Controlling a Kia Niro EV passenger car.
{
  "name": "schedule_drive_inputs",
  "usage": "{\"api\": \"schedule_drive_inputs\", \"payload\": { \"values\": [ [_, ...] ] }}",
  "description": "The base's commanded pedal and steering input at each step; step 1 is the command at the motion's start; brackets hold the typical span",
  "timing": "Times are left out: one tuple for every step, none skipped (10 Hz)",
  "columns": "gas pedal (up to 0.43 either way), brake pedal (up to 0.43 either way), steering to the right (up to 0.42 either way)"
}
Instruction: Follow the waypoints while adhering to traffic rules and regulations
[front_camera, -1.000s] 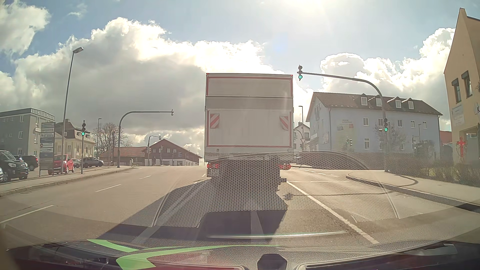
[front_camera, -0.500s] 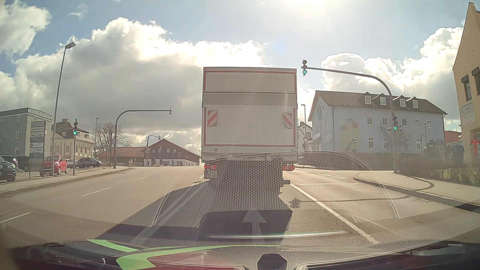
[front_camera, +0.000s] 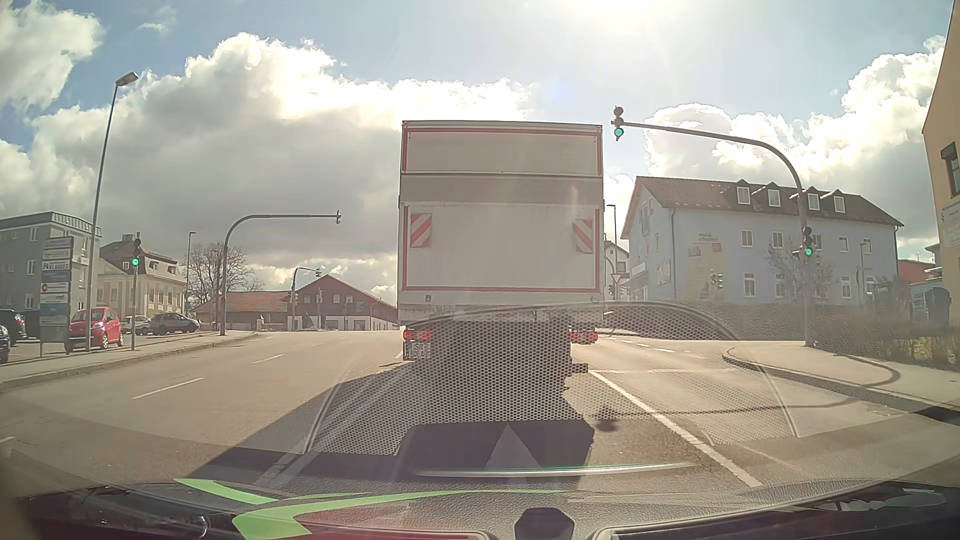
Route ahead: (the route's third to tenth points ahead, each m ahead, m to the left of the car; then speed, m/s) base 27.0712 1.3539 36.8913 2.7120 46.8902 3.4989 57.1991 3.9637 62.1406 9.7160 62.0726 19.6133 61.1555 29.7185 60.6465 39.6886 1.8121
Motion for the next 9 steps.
{"api": "schedule_drive_inputs", "payload": {
  "values": [
    [0.000, 0.000, -0.015],
    [0.000, 0.000, -0.016],
    [0.000, 0.000, -0.016],
    [0.000, 0.000, -0.016],
    [0.039, 0.000, -0.016],
    [0.098, 0.000, -0.016],
    [0.118, 0.000, -0.016],
    [0.118, 0.000, -0.016],
    [0.169, 0.000, -0.015]
  ]
}}
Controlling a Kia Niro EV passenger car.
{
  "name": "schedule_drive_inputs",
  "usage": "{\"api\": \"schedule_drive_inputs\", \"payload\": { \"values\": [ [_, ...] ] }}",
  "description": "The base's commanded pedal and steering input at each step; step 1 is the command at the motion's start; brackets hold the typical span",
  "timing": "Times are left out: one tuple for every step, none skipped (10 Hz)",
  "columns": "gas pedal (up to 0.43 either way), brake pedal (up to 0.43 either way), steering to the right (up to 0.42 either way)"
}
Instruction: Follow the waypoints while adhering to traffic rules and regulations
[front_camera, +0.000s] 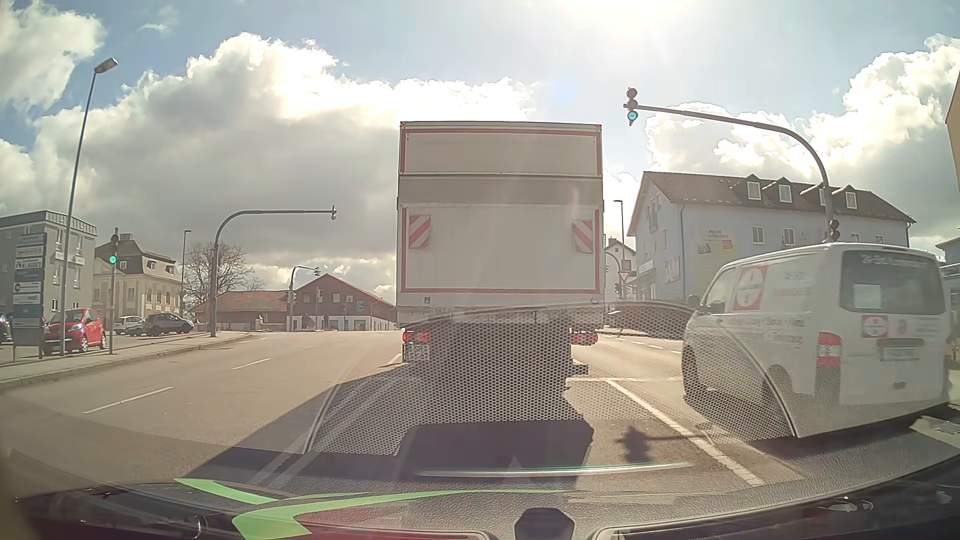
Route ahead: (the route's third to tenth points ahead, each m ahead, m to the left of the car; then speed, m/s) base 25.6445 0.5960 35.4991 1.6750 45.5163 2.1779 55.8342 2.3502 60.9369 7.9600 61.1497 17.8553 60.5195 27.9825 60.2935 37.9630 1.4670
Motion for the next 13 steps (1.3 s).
{"api": "schedule_drive_inputs", "payload": {
  "values": [
    [0.240, 0.000, -0.014],
    [0.248, 0.000, -0.012],
    [0.260, 0.000, -0.010],
    [0.280, 0.000, -0.010],
    [0.280, 0.000, -0.010],
    [0.280, 0.000, -0.010],
    [0.280, 0.000, -0.010],
    [0.268, 0.000, -0.009],
    [0.268, 0.000, -0.009],
    [0.268, 0.000, -0.009],
    [0.268, 0.000, -0.009],
    [0.268, 0.000, -0.008],
    [0.268, 0.000, -0.008]
  ]
}}
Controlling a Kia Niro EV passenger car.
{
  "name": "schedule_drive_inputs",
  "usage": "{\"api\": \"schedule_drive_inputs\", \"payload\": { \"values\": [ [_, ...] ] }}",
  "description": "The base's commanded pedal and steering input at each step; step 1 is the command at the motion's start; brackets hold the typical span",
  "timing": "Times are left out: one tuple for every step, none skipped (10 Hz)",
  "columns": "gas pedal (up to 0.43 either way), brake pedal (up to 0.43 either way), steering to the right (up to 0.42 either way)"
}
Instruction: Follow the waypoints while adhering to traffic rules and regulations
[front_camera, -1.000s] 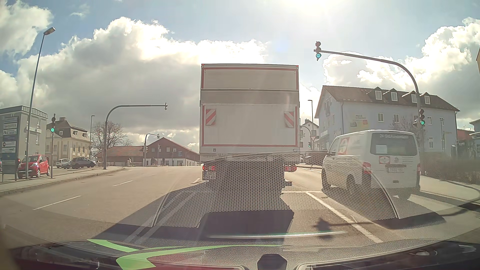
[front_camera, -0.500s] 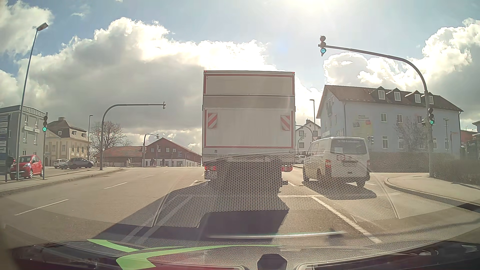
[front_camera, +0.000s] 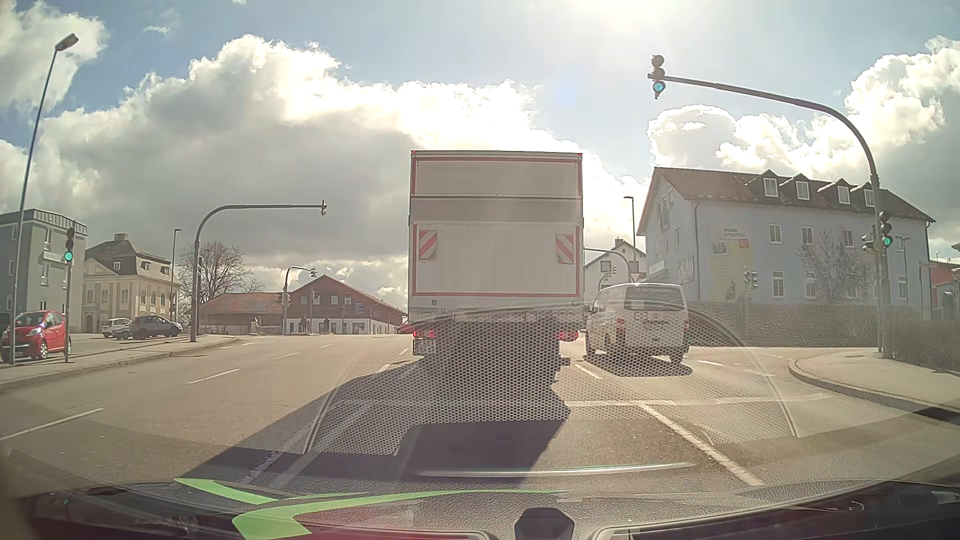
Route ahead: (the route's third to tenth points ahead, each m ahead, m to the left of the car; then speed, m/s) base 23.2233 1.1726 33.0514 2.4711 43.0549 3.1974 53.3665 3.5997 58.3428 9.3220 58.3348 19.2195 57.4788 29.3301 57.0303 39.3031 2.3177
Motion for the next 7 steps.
{"api": "schedule_drive_inputs", "payload": {
  "values": [
    [0.268, 0.000, -0.008],
    [0.268, 0.000, -0.008],
    [0.268, 0.000, -0.008],
    [0.268, 0.000, -0.008],
    [0.268, 0.000, -0.008],
    [0.248, 0.000, -0.008],
    [0.240, 0.000, -0.008]
  ]
}}
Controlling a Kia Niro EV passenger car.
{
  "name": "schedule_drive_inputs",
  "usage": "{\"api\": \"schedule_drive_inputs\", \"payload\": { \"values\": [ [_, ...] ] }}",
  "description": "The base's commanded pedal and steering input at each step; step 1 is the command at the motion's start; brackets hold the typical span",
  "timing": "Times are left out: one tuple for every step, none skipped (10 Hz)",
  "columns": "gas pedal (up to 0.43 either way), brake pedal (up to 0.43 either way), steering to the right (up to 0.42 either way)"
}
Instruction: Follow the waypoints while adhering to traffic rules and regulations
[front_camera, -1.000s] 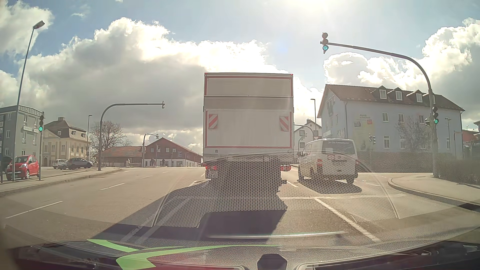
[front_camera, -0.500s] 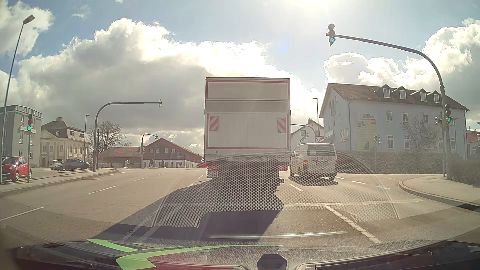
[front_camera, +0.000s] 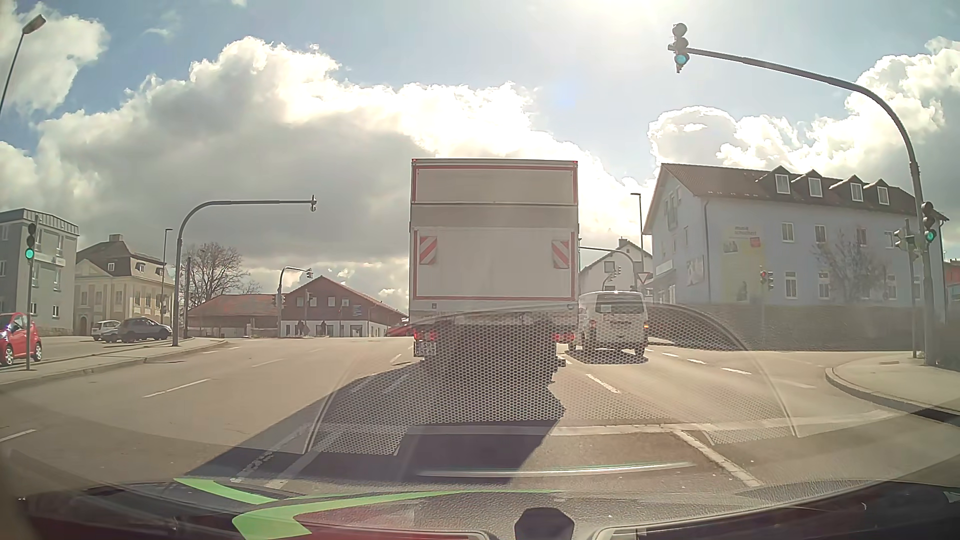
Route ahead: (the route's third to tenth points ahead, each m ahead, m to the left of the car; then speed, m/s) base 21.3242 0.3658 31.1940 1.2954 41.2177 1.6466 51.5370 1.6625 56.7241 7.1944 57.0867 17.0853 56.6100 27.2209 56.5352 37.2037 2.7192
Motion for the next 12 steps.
{"api": "schedule_drive_inputs", "payload": {
  "values": [
    [0.220, 0.000, -0.008],
    [0.220, 0.000, -0.008],
    [0.220, 0.000, -0.008],
    [0.209, 0.000, -0.008],
    [0.130, 0.000, -0.008],
    [0.130, 0.000, -0.008],
    [0.130, 0.000, -0.008],
    [0.130, 0.000, -0.008],
    [0.130, 0.000, -0.008],
    [0.130, 0.000, -0.008],
    [0.130, 0.000, -0.008],
    [0.130, 0.000, -0.008]
  ]
}}
